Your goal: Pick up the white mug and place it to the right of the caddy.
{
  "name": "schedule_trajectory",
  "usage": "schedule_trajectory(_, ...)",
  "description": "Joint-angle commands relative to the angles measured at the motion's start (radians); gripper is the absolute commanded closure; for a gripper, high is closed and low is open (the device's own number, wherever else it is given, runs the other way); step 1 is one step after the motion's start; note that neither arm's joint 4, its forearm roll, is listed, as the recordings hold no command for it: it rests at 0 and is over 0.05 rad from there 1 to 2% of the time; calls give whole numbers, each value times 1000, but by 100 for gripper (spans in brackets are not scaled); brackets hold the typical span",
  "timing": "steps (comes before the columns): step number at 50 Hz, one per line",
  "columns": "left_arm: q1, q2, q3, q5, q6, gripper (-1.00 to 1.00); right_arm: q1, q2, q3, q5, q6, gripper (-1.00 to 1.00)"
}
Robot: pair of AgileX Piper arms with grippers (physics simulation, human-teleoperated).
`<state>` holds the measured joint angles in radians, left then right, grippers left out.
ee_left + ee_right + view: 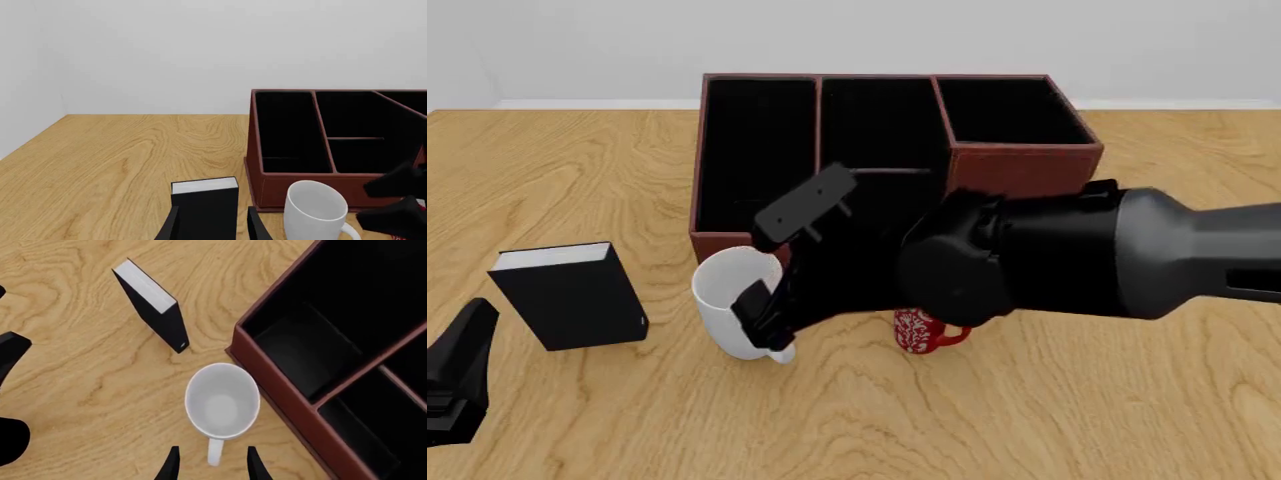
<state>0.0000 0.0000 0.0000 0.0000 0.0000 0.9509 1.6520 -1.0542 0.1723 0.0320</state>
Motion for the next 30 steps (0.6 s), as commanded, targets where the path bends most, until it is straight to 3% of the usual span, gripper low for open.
schedule_trajectory(1, 0, 0, 0, 0, 0, -100, 12, 29, 5, -20, 25, -100)
schedule_trajectory(30, 0, 0, 0, 0, 0, -100, 16, 76, 44, -77, 87, -100)
